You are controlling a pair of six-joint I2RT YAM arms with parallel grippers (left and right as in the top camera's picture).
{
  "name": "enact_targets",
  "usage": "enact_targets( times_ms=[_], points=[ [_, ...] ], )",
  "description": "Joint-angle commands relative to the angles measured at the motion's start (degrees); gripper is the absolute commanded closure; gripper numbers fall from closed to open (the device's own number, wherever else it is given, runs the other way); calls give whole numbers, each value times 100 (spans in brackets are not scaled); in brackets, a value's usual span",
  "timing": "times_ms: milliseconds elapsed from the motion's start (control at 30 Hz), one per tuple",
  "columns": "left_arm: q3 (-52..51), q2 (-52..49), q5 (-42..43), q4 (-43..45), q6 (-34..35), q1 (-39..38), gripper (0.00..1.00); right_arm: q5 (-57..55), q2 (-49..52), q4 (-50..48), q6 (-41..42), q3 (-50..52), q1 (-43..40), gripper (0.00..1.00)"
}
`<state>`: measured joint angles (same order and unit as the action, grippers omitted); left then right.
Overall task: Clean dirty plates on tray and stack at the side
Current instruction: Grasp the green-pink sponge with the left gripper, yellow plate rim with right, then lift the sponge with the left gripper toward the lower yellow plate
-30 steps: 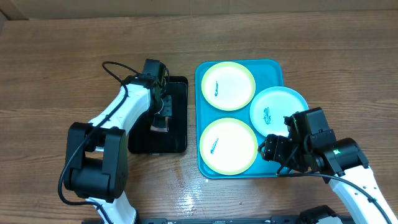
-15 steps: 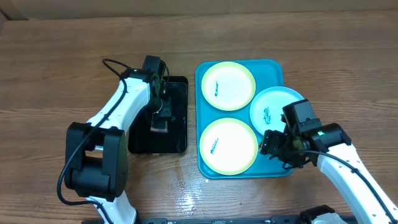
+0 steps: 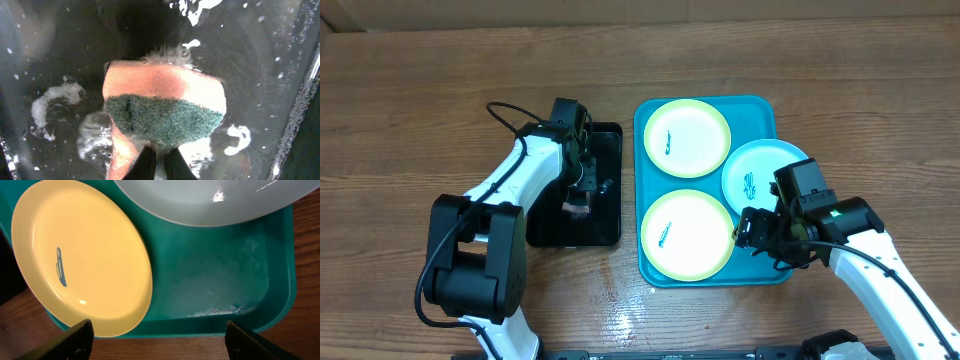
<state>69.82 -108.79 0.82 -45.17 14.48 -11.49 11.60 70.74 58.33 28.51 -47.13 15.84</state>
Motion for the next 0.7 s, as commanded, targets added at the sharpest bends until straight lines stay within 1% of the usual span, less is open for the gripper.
enact_targets(
  times_ms=[0, 167, 200, 267, 300, 333, 500, 600, 667],
  points=[
    [-118, -59, 28, 28, -33, -17, 96, 4, 144, -101, 59, 17, 24, 14],
    [216, -48, 26, -435, -79, 24, 96, 162, 365, -400, 173, 15, 24, 15],
    [354, -31, 26, -579, -79, 35, 96, 205, 402, -470, 168, 17, 24, 17],
    [629, 0, 26, -844, -81, 37, 96, 236, 490, -616, 63, 15, 24, 32],
    [782, 15, 26, -984, -83, 37, 96, 243, 540, -680, -44, 17, 24, 38],
    [957, 22, 26, -1137, -90, 35, 96, 243, 601, -737, -131, 17, 24, 41],
    [1574, 24, 31, -1674, -197, 20, 96, 321, 929, -874, -162, 17, 24, 45],
    [1797, 24, 33, -1915, -227, 20, 96, 623, 1180, -1054, -457, 20, 24, 48],
    [1904, 24, 33, -2039, -232, 20, 96, 584, 1346, -1152, -452, 20, 24, 51]
  ],
)
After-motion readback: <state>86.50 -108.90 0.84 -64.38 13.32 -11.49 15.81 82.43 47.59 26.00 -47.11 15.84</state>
